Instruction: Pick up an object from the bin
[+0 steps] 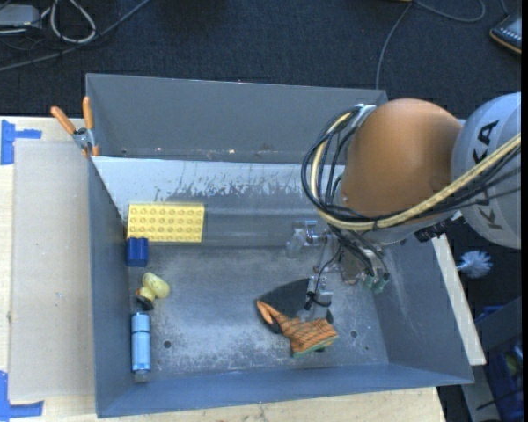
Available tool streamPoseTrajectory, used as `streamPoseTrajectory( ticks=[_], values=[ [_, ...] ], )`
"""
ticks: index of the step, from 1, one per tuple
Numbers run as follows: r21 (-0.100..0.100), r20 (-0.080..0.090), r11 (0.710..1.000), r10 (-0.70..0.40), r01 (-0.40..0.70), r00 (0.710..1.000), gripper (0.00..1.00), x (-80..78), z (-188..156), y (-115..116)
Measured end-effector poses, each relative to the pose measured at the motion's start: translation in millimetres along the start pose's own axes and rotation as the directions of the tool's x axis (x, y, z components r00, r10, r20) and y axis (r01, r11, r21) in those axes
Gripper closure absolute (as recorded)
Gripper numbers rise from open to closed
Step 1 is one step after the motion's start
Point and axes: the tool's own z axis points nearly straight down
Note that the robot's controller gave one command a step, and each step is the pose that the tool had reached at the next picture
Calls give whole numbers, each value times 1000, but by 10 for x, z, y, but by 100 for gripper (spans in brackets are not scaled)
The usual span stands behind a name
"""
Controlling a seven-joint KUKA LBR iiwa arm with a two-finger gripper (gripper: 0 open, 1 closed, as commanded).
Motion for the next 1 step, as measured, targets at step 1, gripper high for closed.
streamPoseTrajectory(
  ticks=[1],
  values=[
    [0, 2, 1000, -31, 31, 1000, 0, 72, 918, -475]
  ],
)
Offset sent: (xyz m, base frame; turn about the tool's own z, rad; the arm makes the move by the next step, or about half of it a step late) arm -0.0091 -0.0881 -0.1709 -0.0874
